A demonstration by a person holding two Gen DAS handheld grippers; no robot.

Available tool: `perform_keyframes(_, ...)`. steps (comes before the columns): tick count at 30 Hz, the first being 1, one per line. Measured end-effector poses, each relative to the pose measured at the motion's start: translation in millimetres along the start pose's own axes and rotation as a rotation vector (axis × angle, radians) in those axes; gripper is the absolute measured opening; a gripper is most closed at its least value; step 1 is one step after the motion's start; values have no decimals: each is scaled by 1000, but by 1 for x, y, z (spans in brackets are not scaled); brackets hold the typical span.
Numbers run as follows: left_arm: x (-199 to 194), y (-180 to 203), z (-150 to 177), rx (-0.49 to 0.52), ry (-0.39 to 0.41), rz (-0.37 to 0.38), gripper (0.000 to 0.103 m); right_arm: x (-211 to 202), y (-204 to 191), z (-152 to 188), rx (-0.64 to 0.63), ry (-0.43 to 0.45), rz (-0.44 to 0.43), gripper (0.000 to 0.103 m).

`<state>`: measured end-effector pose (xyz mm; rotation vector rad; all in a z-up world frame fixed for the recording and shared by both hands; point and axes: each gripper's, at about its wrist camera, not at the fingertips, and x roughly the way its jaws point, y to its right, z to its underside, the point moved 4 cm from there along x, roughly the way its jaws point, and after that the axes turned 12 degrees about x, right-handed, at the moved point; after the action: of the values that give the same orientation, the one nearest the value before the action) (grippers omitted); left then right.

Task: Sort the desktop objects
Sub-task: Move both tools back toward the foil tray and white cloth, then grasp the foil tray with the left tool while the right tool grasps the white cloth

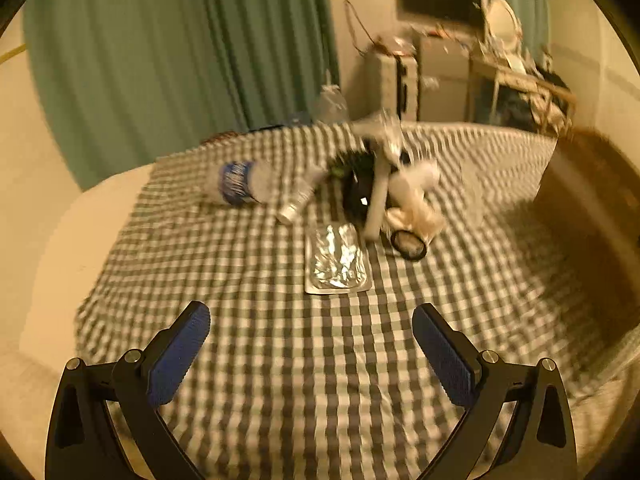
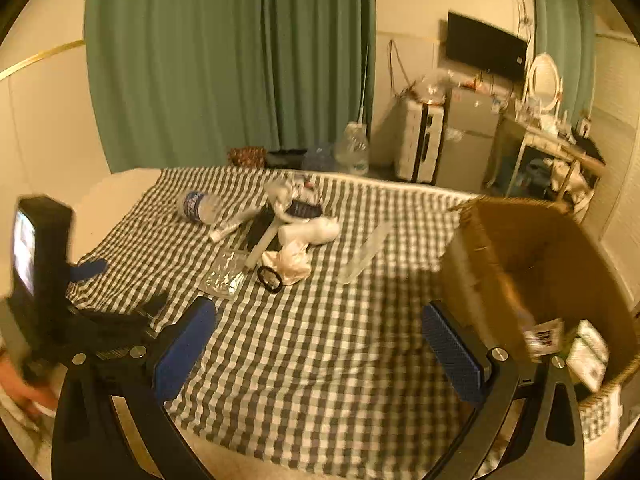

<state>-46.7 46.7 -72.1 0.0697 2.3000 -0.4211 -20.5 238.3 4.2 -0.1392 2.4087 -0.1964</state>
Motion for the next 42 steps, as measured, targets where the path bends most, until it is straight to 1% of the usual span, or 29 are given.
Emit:
perform_keyframes(1, 19, 4, 3, 13, -31, 16, 103, 11, 0, -1, 9, -20, -2, 103)
perform_keyframes(2, 35, 4, 5, 7, -79, 46, 103, 23, 0, -3, 22, -41, -10, 103)
perform_keyframes(3, 48, 2, 7, -10, -123, 91, 103, 33, 0, -4, 34, -55, -19, 103)
perform_keyframes(4, 64, -1, 10, -56, -170, 158, 103, 43, 1, -6, 48, -65, -27, 103)
perform_keyframes(6, 83, -12, 12, -137, -201, 210, 103, 65, 2, -8, 89, -80, -45, 103)
perform_keyframes(7, 92, -19, 11, -184, -198, 215, 103, 78, 2, -9, 109, -80, -37, 103)
perform_keyframes(8, 100, -27, 9, -223, -178, 211, 103, 90, 2, -10, 122, -80, -23, 103)
perform_keyframes(9, 106, -32, 7, -239, -163, 199, 103, 100, 1, -9, 126, -83, -18, 103)
perform_keyframes(10, 114, -35, 5, -232, -154, 175, 103, 113, -1, -8, 124, -96, -20, 103)
perform_keyframes(14, 125, -24, -2, -94, -108, 148, 103, 148, -2, -2, 124, -153, 16, 101)
perform_keyframes(17, 122, -10, -6, -37, -60, 197, 103, 156, -8, 3, 111, -182, 27, 99)
perform_keyframes(19, 126, -3, -7, -5, -59, 198, 103, 156, -15, 4, 61, -172, 45, 99)
perform_keyframes(21, 135, 0, -4, 18, -81, 196, 103, 153, -22, 5, 14, -160, 55, 99)
perform_keyframes(22, 140, -2, -4, 7, -74, 213, 101, 152, -25, 5, 3, -156, 51, 98)
perform_keyframes(23, 137, -5, -3, -10, -68, 219, 95, 151, -27, 6, -3, -157, 46, 98)
perform_keyframes(24, 135, -10, -3, -25, -65, 210, 76, 152, -29, 7, -4, -163, 41, 98)
perform_keyframes(25, 131, -17, -2, -46, -64, 202, 70, 153, -30, 9, -6, -172, 36, 98)
perform_keyframes(26, 130, -21, -1, -68, -66, 227, 70, 155, -31, 12, -11, -183, 32, 98)
perform_keyframes(27, 128, -28, 0, -111, -63, 269, 70, 158, -33, 14, -17, -191, 31, 98)
perform_keyframes(29, 128, -38, 1, -164, -57, 298, 70, 162, -38, 17, -40, -200, 27, 98)
perform_keyframes(30, 126, -41, 2, -176, -57, 294, 70, 164, -40, 18, -50, -201, 28, 98)
perform_keyframes(32, 119, -49, -1, -167, -53, 222, 70, 170, -45, 19, -58, -208, 16, 98)
perform_keyframes(34, 115, -58, -2, -158, -61, 177, 70, 180, -49, 19, -41, -222, 3, 98)
perform_keyframes(37, 114, -71, 1, -193, -80, 165, 70, 199, -51, 20, 11, -262, -19, 87)
perform_keyframes(40, 119, -78, 1, -217, -95, 172, 70, 220, -52, 23, 42, -298, -20, 84)
perform_keyframes(41, 119, -77, 2, -215, -94, 174, 70, 226, -53, 24, 46, -303, -20, 83)
perform_keyframes(42, 128, -74, -3, -211, -94, 175, 70, 231, -53, 25, 55, -310, -21, 79)
